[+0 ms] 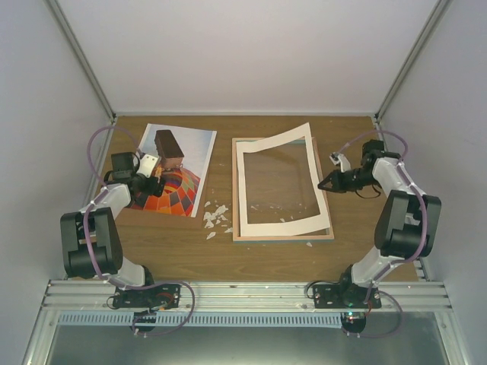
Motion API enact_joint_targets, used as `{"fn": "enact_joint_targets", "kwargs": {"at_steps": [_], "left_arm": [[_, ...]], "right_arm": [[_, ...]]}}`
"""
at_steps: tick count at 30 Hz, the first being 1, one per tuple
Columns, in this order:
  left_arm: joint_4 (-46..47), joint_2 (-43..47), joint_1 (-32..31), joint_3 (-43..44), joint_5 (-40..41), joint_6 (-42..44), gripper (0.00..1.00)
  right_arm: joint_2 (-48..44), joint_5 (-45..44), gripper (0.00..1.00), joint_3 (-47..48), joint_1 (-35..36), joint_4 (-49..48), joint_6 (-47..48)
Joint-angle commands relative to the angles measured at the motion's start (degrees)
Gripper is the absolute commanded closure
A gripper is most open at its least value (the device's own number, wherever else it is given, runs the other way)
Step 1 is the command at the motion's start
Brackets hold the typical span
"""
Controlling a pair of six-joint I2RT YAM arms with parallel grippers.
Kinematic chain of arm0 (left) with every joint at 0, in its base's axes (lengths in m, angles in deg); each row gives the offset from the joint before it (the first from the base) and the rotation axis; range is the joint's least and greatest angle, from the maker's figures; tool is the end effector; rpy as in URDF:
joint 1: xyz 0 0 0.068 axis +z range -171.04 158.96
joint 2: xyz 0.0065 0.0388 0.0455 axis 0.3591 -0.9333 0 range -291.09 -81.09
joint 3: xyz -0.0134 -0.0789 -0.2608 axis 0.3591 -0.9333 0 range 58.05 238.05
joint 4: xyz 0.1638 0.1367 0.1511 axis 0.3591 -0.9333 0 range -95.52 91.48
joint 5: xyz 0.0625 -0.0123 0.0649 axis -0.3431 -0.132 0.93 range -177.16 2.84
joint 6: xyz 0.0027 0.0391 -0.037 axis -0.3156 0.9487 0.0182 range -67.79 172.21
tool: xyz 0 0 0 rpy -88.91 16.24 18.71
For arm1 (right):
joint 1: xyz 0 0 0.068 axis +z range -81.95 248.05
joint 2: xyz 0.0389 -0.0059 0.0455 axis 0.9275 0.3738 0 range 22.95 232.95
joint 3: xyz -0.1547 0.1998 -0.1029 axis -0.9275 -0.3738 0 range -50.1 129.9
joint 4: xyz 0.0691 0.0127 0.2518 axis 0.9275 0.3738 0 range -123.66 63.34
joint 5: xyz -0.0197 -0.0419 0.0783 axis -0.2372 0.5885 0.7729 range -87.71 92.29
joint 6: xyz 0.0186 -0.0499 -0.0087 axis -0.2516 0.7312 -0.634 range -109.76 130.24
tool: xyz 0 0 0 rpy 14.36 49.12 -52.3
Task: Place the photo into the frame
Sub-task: Place the photo frame item in the photo frame.
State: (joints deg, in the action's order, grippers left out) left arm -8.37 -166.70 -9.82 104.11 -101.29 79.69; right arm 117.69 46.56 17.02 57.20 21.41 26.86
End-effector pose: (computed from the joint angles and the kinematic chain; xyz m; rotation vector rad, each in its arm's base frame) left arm 0.2935 0.0493 0.1846 0.4474 2.3561 0.0134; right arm 0.2987 -0.0319 0.2175 -0.2029 2.6540 1.0112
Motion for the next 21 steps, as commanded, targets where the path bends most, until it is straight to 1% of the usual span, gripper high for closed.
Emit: {"fn": "enact_joint_targets", "kwargs": {"at_steps": [1, 6, 9, 13, 21], "left_arm": [[2.41, 1.06, -0.41, 0.43, -0.59, -0.37, 0.01], [2.38, 1.21, -0.41, 0.3, -0.62, -0.31, 0.01], [2.31, 1.43, -0.41, 0.49, -0.59, -0.11, 0.01], [1.95, 1.93, -0.48, 1.16, -0.87, -0.33, 0.01], [0.82, 3.37, -1.59, 2.77, -2.15, -1.58, 0.01]], "right_arm": [[1.84, 2.27, 0.99, 1.04, -0.48, 0.88, 1.01], [0.37, 2.73, 0.99, 2.0, -0.48, 0.78, -0.37], [-0.67, 0.14, 0.99, 5.0, -0.4, 1.12, -2.21], [-2.52, -6.67, 0.99, 9.56, -0.48, 2.49, -4.12], [-10.27, -24.18, 0.99, 21.38, -0.48, 8.08, -1.97]]}}
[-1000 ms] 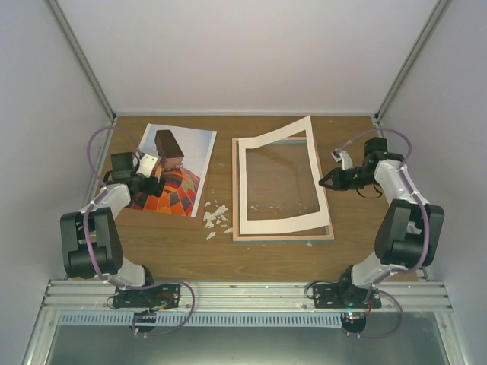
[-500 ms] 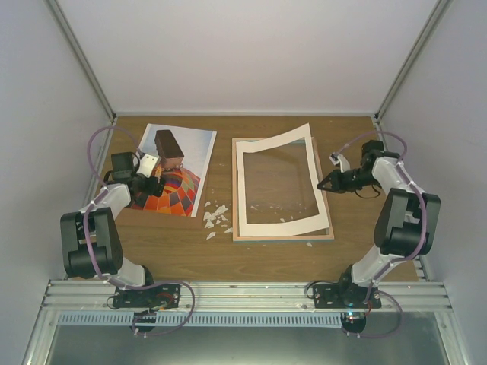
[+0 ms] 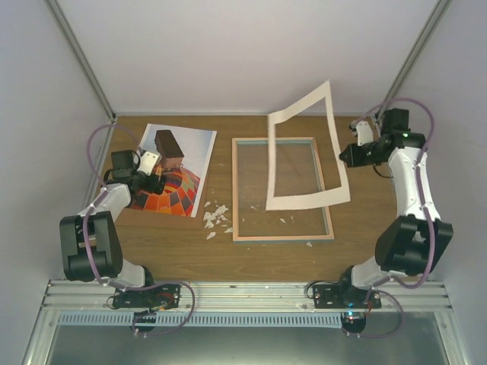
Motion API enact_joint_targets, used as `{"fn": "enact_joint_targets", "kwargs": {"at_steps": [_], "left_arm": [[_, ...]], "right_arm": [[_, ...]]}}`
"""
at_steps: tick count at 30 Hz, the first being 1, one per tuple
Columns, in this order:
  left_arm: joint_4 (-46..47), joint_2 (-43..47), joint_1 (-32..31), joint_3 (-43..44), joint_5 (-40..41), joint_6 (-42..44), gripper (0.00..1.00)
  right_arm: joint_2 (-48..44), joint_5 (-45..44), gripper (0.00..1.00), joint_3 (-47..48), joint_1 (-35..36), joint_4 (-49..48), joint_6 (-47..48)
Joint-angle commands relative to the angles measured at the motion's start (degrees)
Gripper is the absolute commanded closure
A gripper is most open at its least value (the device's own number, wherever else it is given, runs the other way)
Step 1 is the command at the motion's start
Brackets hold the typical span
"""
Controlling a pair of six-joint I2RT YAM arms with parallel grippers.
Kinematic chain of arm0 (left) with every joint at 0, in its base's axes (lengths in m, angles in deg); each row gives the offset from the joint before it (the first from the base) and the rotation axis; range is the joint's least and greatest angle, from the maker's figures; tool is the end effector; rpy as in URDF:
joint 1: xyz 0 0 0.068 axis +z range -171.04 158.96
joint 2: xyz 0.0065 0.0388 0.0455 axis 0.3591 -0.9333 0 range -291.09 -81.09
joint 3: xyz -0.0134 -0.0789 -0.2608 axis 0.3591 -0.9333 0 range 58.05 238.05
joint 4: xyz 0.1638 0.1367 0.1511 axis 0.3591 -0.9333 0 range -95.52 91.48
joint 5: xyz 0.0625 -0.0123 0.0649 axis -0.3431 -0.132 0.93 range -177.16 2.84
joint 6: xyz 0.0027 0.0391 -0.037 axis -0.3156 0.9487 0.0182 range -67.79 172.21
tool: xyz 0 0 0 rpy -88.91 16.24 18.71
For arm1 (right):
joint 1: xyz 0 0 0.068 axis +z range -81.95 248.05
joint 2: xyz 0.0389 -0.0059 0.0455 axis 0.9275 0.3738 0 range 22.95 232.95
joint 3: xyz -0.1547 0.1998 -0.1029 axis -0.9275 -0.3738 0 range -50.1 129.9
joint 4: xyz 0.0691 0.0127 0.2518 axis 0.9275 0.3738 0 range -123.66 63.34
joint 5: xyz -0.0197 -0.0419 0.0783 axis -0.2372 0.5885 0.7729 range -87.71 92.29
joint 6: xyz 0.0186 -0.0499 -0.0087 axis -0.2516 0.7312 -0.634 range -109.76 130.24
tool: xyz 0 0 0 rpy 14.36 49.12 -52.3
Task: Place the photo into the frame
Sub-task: Place the photo frame item in the photo frame.
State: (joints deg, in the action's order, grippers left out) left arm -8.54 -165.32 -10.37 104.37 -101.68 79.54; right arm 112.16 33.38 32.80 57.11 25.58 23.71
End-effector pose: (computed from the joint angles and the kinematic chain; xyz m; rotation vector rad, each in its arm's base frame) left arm 0.2928 0.0460 0.1925 0.4581 2.3278 0.0112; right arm 0.3076 -0.0407 0.3150 -0.2105 2.5534 0.5783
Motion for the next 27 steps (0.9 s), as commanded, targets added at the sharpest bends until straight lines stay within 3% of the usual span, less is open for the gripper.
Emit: {"fn": "enact_joint_targets", "kwargs": {"at_steps": [1, 6, 11, 14, 19, 21, 27], "left_arm": [[1.01, 2.07, -1.35, 2.72, -1.78, -1.55, 0.01], [1.04, 2.05, -2.66, 3.33, -1.95, -2.05, 0.01], [0.99, 2.31, -3.41, 3.63, -2.28, -2.45, 0.01], [0.84, 2.61, -3.87, 4.06, -2.26, -2.54, 0.01], [-0.04, 3.37, -4.09, 4.97, -2.37, -3.23, 0.01], [-0.88, 3.85, -4.09, 5.37, -3.21, -3.86, 0.01], [-3.39, 4.53, -4.27, 7.31, -5.81, -5.63, 0.01]], "right_arm": [[-5.69, -13.05, 0.99, 7.0, -0.35, 4.69, 1.79], [-10.36, -24.15, 0.99, 12.03, -0.4, 5.78, 5.65], [-14.82, -34.87, 0.99, 13.56, 1.6, 0.8, 12.02], [-15.92, -43.17, 1.0, 12.97, 7.45, -2.8, 15.37], [-16.02, -54.32, 1.0, 3.87, 22.79, -5.65, 17.06], [-15.1, -54.51, 0.99, 1.86, 27.51, -5.17, 15.71], [-9.31, -41.43, 0.99, -2.24, 32.65, -2.24, 12.46]]}}
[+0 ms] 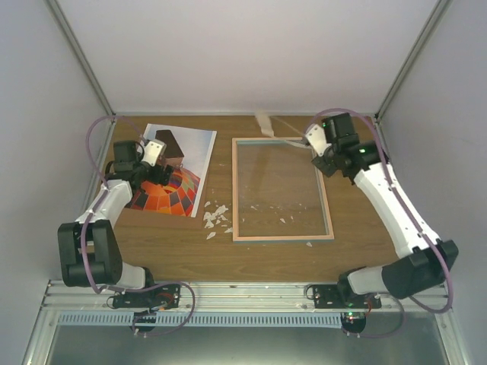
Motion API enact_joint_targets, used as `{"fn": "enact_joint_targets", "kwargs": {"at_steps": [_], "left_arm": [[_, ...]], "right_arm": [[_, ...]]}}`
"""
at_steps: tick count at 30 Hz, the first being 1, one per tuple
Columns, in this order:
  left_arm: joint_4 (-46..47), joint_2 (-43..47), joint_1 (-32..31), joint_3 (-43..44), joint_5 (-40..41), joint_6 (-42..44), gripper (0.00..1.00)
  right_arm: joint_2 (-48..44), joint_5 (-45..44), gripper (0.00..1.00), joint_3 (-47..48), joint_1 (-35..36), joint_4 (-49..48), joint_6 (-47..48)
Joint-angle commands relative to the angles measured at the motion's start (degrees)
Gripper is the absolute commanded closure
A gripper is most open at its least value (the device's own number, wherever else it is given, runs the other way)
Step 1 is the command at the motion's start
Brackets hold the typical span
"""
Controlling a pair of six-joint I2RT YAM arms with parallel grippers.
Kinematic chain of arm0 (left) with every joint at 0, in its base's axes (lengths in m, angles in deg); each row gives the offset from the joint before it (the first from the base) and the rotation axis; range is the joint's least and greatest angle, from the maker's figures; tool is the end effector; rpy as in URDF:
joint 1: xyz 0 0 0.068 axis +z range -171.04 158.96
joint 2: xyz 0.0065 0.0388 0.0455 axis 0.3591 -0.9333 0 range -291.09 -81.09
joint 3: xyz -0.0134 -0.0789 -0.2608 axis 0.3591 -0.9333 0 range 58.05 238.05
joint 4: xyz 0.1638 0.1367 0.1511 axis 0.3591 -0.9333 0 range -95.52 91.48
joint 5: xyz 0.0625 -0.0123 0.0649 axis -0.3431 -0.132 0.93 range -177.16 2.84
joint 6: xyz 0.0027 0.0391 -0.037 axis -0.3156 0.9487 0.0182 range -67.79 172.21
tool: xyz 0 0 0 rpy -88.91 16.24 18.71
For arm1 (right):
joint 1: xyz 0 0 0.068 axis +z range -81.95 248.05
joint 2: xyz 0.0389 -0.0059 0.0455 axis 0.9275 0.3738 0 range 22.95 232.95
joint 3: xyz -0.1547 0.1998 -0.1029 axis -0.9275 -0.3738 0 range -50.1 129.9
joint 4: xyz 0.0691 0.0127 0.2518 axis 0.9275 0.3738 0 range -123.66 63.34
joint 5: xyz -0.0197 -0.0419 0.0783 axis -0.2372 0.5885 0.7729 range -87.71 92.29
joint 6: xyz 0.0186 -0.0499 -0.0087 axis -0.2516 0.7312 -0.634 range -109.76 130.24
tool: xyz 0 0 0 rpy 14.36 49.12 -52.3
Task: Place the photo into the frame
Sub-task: Place the photo frame item in the photo frame.
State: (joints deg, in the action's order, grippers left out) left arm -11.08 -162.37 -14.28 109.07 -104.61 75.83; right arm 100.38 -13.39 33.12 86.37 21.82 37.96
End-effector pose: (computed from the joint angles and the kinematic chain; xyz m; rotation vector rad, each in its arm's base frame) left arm 0.3002 0.0247 0.2295 0.4836 2.2253 -0.0766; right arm 0.2597 0.0758 0.3730 -0.8382 2.2872 -0.4069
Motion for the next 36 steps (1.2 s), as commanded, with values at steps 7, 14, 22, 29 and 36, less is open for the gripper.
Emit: {"fn": "enact_joint_targets", "kwargs": {"at_steps": [7, 14, 22, 29, 36], "left_arm": [[-2.72, 1.25, -1.23, 3.65, -4.14, -2.16, 0.01], [-5.89, 2.59, -3.02, 4.75, -9.88, -0.73, 0.01], [-7.86, -0.76, -10.99, 8.7, -21.75, -10.62, 0.01], [6.34, -3.41, -16.89, 3.89, -27.32, -28.67, 0.02], [18.0, -10.72, -18.49, 1.0, -26.37, -43.15, 0.09]], "right_arm": [[10.44, 21.44, 0.58, -1.19, 11.78, 4.22, -2.46], [14.78, 42.81, 0.07, 11.31, 2.29, 8.4, -2.18], [30.65, 49.75, 0.12, 15.98, -25.18, 7.38, 0.1], [48.18, 53.89, 0.13, 30.07, -36.38, 8.44, -1.39], [53.65, 52.2, 0.06, 32.52, -36.97, 4.19, -2.06]]}}
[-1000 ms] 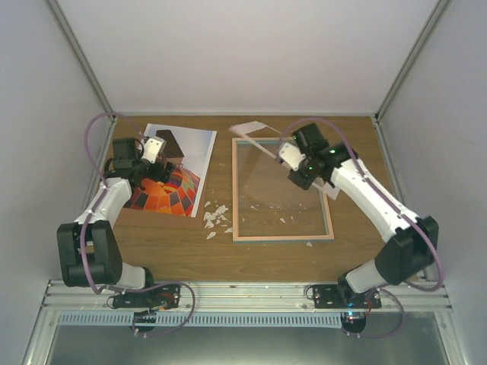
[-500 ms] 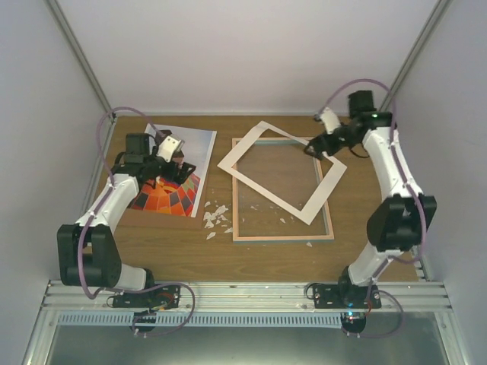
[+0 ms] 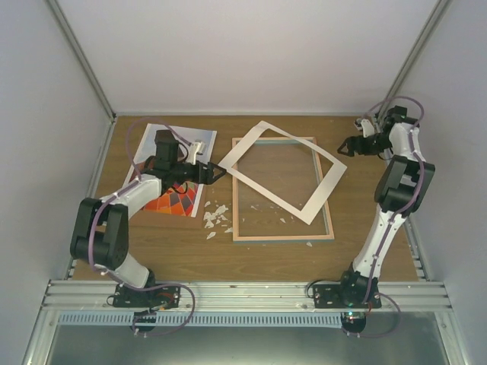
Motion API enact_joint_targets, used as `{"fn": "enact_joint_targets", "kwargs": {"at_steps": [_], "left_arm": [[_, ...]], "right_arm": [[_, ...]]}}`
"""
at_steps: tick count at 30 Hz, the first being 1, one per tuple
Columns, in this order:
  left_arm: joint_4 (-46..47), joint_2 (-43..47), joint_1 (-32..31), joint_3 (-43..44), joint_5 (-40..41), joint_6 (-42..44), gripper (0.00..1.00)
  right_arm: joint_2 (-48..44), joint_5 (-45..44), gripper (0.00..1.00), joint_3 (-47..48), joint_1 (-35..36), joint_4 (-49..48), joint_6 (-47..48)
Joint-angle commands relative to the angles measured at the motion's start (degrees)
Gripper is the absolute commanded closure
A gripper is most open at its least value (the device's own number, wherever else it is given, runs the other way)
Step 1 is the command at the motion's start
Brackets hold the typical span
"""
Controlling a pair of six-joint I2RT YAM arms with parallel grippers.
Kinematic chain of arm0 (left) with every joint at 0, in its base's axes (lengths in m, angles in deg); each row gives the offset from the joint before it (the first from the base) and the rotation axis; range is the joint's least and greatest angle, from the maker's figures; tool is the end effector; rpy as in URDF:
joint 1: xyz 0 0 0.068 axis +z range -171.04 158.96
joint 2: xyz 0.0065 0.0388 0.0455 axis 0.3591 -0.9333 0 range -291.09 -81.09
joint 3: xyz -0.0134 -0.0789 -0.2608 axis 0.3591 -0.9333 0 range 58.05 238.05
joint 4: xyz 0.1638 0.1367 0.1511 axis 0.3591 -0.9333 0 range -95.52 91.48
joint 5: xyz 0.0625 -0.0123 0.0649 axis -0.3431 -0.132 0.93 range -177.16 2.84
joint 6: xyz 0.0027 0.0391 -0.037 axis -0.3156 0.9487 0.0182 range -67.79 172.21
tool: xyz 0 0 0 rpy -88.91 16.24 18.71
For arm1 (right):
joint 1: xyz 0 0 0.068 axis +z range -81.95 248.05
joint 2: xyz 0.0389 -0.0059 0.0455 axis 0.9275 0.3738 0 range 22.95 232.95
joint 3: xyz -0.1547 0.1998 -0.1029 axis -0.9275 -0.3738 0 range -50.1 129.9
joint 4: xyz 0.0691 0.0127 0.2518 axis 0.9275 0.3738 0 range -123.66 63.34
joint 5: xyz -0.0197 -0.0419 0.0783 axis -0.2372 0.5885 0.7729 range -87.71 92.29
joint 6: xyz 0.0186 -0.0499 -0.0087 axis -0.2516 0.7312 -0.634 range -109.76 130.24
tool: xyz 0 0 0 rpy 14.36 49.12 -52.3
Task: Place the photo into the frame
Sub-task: Place the photo frame item in the photo frame.
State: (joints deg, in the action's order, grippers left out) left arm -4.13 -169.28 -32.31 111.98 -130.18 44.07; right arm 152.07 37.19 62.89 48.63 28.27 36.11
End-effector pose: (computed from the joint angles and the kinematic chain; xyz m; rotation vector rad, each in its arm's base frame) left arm 0.3136 -0.0874 0.2250 0.4656 2.1894 -1.0288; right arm 0.4406 -0.1337 0.2068 -0.2354 2.6341 0.6605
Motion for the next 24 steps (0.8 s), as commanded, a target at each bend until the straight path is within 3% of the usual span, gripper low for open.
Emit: {"fn": "enact_joint_targets", "kwargs": {"at_steps": [1, 13, 24], "left_arm": [[12.46, -5.02, -0.55, -2.35, -0.93, -12.99, 0.1], [24.95, -17.42, -1.54, -3.27, -0.39, -26.0, 0.18], [30.15, -26.62, -2.33, 1.34, 0.42, -30.92, 0.23]], "right_arm": [[2.6, 1.83, 0.04, 3.21, 0.72, -2.98, -0.25], [9.95, 5.07, 0.0, 5.92, 0.67, -5.41, -1.17], [11.33, 8.18, 0.03, 2.28, 0.74, -4.23, 0.63]]}}
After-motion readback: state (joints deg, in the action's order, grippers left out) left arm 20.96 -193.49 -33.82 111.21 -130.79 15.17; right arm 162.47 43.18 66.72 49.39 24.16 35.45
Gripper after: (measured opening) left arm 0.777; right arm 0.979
